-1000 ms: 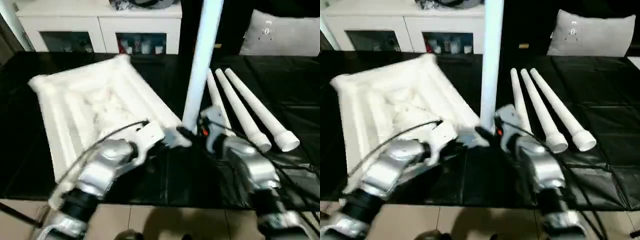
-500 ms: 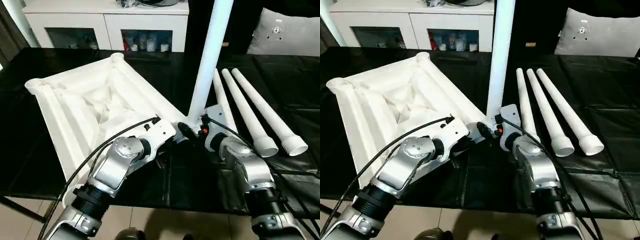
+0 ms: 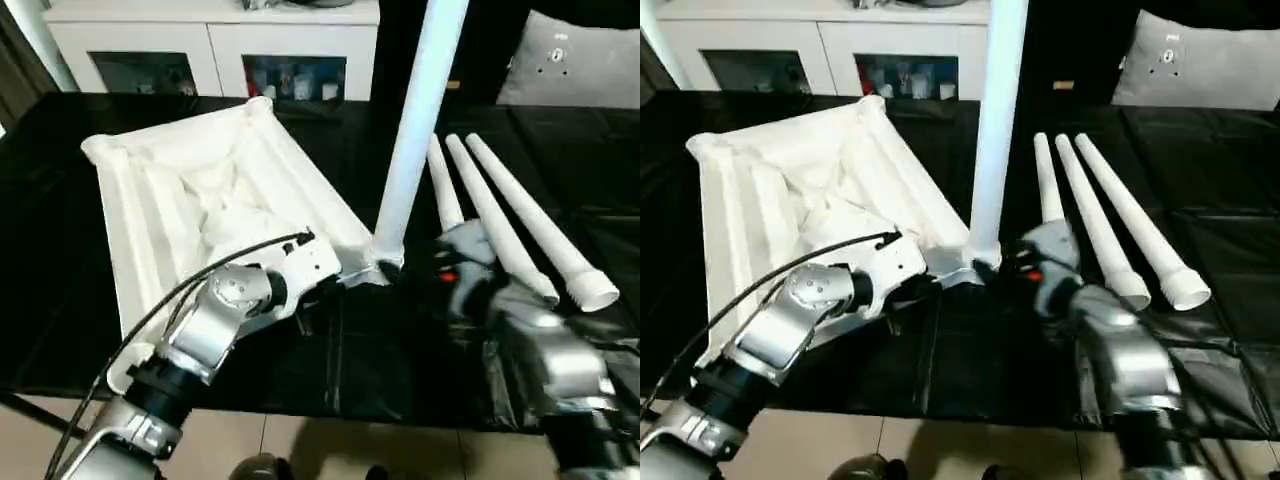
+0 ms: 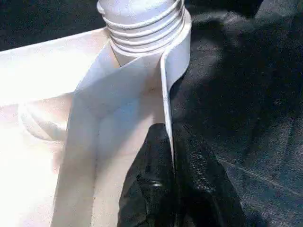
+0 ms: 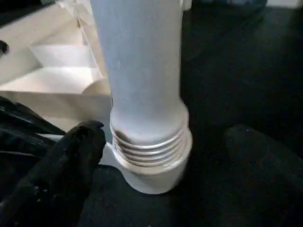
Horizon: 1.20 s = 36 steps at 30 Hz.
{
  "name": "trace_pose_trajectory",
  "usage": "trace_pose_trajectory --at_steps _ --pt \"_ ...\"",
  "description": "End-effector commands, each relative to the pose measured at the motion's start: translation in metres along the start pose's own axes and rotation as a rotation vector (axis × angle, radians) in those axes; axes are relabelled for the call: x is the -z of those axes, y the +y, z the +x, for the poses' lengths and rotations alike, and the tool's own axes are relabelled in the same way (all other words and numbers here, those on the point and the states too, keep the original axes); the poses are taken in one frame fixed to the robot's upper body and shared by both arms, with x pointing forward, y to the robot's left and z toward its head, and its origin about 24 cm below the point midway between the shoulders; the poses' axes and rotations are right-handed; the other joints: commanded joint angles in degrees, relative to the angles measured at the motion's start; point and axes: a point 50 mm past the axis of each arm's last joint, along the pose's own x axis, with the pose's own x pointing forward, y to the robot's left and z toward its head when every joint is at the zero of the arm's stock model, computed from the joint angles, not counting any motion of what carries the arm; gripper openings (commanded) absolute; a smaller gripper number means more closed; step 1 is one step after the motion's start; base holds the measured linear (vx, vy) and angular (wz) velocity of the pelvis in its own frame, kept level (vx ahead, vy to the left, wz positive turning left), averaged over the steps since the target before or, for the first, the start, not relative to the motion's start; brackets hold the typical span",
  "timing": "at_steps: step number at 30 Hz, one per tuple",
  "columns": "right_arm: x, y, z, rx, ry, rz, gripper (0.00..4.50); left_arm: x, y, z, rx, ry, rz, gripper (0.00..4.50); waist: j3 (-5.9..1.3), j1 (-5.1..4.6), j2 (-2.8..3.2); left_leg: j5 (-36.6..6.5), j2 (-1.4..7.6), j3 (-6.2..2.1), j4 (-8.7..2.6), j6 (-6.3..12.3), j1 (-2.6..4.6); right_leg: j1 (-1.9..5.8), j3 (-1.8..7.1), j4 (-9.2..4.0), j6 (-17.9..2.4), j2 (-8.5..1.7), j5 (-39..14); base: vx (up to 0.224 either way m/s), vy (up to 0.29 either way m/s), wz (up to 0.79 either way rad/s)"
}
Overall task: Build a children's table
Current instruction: Rotate leg to tighten, then rotate table base
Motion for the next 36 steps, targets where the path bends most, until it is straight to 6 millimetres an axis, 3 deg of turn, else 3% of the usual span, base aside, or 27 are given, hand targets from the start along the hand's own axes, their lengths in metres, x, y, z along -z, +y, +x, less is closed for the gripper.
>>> trace_pose_trajectory --at_steps 1,2,5,8,10,12,16,19,21,22,23,25,27,28,30,32,34,36 --pt "-0.003 0.004 -0.008 -0.017 -0.012 0.015 4.44 -0.008 0.006 0.0 -0.022 -0.022 0.046 0.0 -3.28 0.22 -0.49 -12.6 6.25 -3.12 -4.21 4.64 1.11 2.37 4.88 -5.62 -4.7 -7.85 -21.8 0.0 0.0 0.0" --pt "-0.004 0.006 -0.014 -0.01 -0.009 0.002 4.44 -0.008 0.005 0.002 -0.021 -0.028 0.044 0.0 -3.24 0.05 -0.51 -12.8 6.25 -3.26 -4.37 4.46 0.84 2.53 4.78 -5.62 -4.6 -7.86 -22.3 0.0 0.0 0.0" --pt "-0.004 0.012 -0.023 -0.035 -0.014 -0.017 4.44 -0.008 0.004 0.004 -0.025 -0.031 0.043 0.0 -3.35 0.24 -0.32 -13.6 6.37 -3.35 -4.41 4.11 0.92 2.44 4.79 -5.71 -4.1 -7.96 -22.4 0.0 0.0 0.0" --pt "-0.007 0.015 -0.027 -0.032 -0.035 -0.025 4.44 -0.008 0.007 0.005 -0.055 -0.046 0.001 0.0 -3.16 0.11 -0.56 -14.1 6.08 -3.21 -4.36 4.12 0.92 2.32 4.68 -6.1 -3.5 -7.93 -24.3 0.0 0.0 0.0" --pt "-0.007 0.017 -0.028 -0.04 -0.034 -0.026 4.5 -0.01 0.007 0.005 -0.049 -0.068 -0.024 0.43 -3.02 0.07 -0.7 -14.4 5.87 -3.23 -4.33 3.93 0.92 2.27 4.5 -6.5 -2.7 -7.97 -27.1 0.0 0.0 0.0" --pt "-0.007 0.02 -0.028 -0.045 -0.027 -0.018 4.5 -0.017 0.007 0.004 -0.051 -0.125 -0.063 0.43 -3.04 -0.13 -1.0 -14.3 5.98 -3.24 -4.39 3.96 0.93 2.22 4.5 -6.57 -2.3 -7.88 -27.2 0.0 0.0 0.0" --pt "-0.006 0.027 -0.024 -0.037 -0.023 -0.025 4.5 -0.021 0.011 -0.002 -0.124 -0.19 -0.15 0.89 -3.87 0.26 -0.94 -10.9 6.45 -3.28 -4.16 4.33 0.69 2.4 4.71 -5.46 -4.6 -8.03 -20.9 0.0 0.0 0.0" --pt "-0.001 0.034 -0.023 -0.045 -0.002 -0.014 4.5 -0.013 0.018 -0.017 -0.208 -0.195 -0.254 0.89 -4.07 0.36 -0.9 -8.7 6.33 -3.13 -3.85 5.36 0.26 2.66 4.75 -4.84 -6.7 -8.14 -16.6 0.0 0.0 0.0" --pt "-0.001 0.035 -0.023 -0.055 0.001 -0.012 4.5 -0.012 0.018 -0.02 -0.216 -0.193 -0.256 0.89 -4.0 0.14 -1.03 -8.3 6.2 -3.17 -3.91 5.71 -0.12 2.93 4.7 -4.76 -6.7 -8.08 -16.4 0.0 0.0 0.0" --pt "0.002 0.039 -0.022 -0.079 0.008 -0.03 4.5 -0.006 0.021 -0.033 -0.262 -0.176 -0.256 0.89 -4.13 0.13 -0.99 -8.5 6.15 -3.01 -3.76 5.7 0.25 2.65 4.68 -4.87 -6.3 -7.87 -17.2 0.0 0.0 0.0" --pt "0.003 0.04 -0.02 -0.081 0.009 -0.026 4.5 -0.004 0.023 -0.038 -0.278 -0.169 -0.252 0.89 -4.21 0.14 -0.89 -7.8 6.11 -3.14 -3.74 5.79 0.02 2.82 4.67 -4.63 -6.1 -7.86 -16.6 0.0 0.0 0.0" --pt "0.005 0.042 -0.016 -0.083 0.012 -0.011 4.5 0.002 0.026 -0.058 -0.323 -0.137 -0.231 0.73 -4.2 0.06 -0.57 -8.7 6.34 -3.11 -3.81 5.57 0.44 2.37 4.7 -4.67 -6.4 -7.67 -17.1 0.0 0.0 0.0" --pt "0.006 0.043 -0.012 -0.09 0.019 -0.014 4.5 0.006 0.028 -0.069 -0.349 -0.099 -0.224 0.63 -4.03 0.13 -0.52 -9.0 6.24 -3.07 -3.88 5.43 0.39 2.35 4.73 -4.81 -6.3 -7.58 -17.7 0.0 0.0 0.0" --pt "0.006 0.044 -0.009 -0.097 0.023 -0.021 4.5 0.011 0.031 -0.079 -0.383 -0.049 -0.232 0.55 -4.23 0.33 -0.31 -9.7 6.49 -3.17 -3.92 4.74 0.85 2.19 4.71 -4.72 -6.3 -7.5 -18.1 0.0 0.0 0.0" --pt "0.007 0.045 -0.005 -0.102 0.029 -0.025 4.5 0.016 0.036 -0.092 -0.443 0.016 -0.24 0.43 -4.08 0.3 -0.15 -11.0 6.8 -3.3 -4.17 3.6 1.05 1.99 4.81 -4.49 -6.4 -7.32 -17.9 0.0 0.0 0.0" --pt "0.007 0.045 -0.003 -0.104 0.035 -0.021 4.5 0.019 0.04 -0.099 -0.487 0.05 -0.226 0.29 -3.96 0.33 -0.12 -12.3 6.54 -3.29 -4.17 2.72 1.07 2.11 4.96 -4.67 -6.5 -7.6 -18.9 0.0 0.0 0.0" --pt "0.012 0.041 0.008 -0.092 0.09 -0.028 4.5 0.032 0.058 -0.134 -0.647 0.22 -0.158 0.12 -3.94 -0.05 -0.02 -13.0 6.26 -3.56 -4.29 1.93 0.77 2.37 4.86 -4.26 -6.2 -7.47 -19.4 0.0 0.0 0.0" --pt "0.014 0.041 0.012 -0.098 0.116 -0.033 4.5 0.037 0.061 -0.144 -0.679 0.29 -0.122 0.07 -4.18 -0.01 -0.09 -13.3 6.31 -3.54 -4.15 1.76 1.14 2.29 4.96 -4.49 -6.0 -7.59 -19.3 0.0 0.0 0.0"
